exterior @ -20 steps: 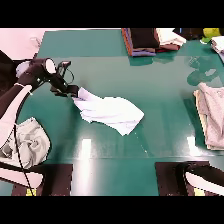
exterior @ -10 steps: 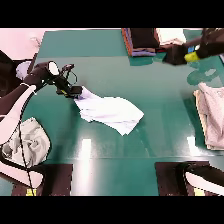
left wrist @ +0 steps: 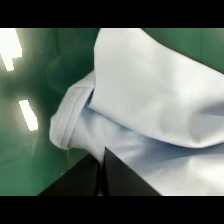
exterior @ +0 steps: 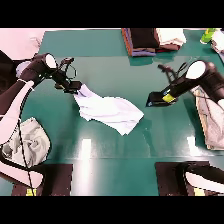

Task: Fold the shirts.

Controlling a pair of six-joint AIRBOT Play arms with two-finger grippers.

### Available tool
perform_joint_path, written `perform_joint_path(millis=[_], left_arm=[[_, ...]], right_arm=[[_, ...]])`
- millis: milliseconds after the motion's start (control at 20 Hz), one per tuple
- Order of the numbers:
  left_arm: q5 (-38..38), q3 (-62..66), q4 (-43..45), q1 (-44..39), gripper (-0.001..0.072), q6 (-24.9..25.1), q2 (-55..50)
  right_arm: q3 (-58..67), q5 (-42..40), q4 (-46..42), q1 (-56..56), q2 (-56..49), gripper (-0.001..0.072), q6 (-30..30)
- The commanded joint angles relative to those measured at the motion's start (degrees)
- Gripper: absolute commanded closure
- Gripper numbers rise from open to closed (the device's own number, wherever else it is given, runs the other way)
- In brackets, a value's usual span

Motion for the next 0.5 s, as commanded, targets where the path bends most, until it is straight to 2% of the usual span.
perform_joint_path(millis=[0,100,150,200,250,300,350,450], left_arm=[[-1.01,0.26,0.02,0.02,0.0684,0.15,-0.04],[-1.27,0.26,0.02,0.02,0.0683,0.15,-0.04],[-1.38,0.26,0.02,0.02,0.0683,0.17,-0.04],[-1.53,0.28,0.04,0.02,0.0683,0.17,-0.04],[-1.68,0.28,0.04,0.02,0.0683,0.20,-0.04],[-1.81,0.28,0.09,0.02,0.0684,0.24,-0.02],[-2.03,0.28,0.09,0.02,0.0684,0.26,0.31],[-1.57,0.59,0.46,0.02,0.0684,0.33,3.10]], right_arm=[[-3.82,-3.17,3.89,3.96,-2.86,0.0158,0.22],[-3.80,-4.04,3.45,6.19,-4.63,0.0163,0.24],[-3.82,-4.50,2.97,6.88,-5.53,0.0189,0.24],[-3.82,-5.38,2.16,7.08,-6.14,0.0281,0.24],[-3.82,-6.47,1.53,7.21,-6.40,0.0414,0.22],[-3.80,-8.17,0.35,7.19,-6.16,0.0600,0.22],[-3.78,-10.12,-1.07,7.19,-5.27,0.0691,0.24],[-3.19,-13.22,-3.74,7.13,-1.70,0.0692,0.28]])
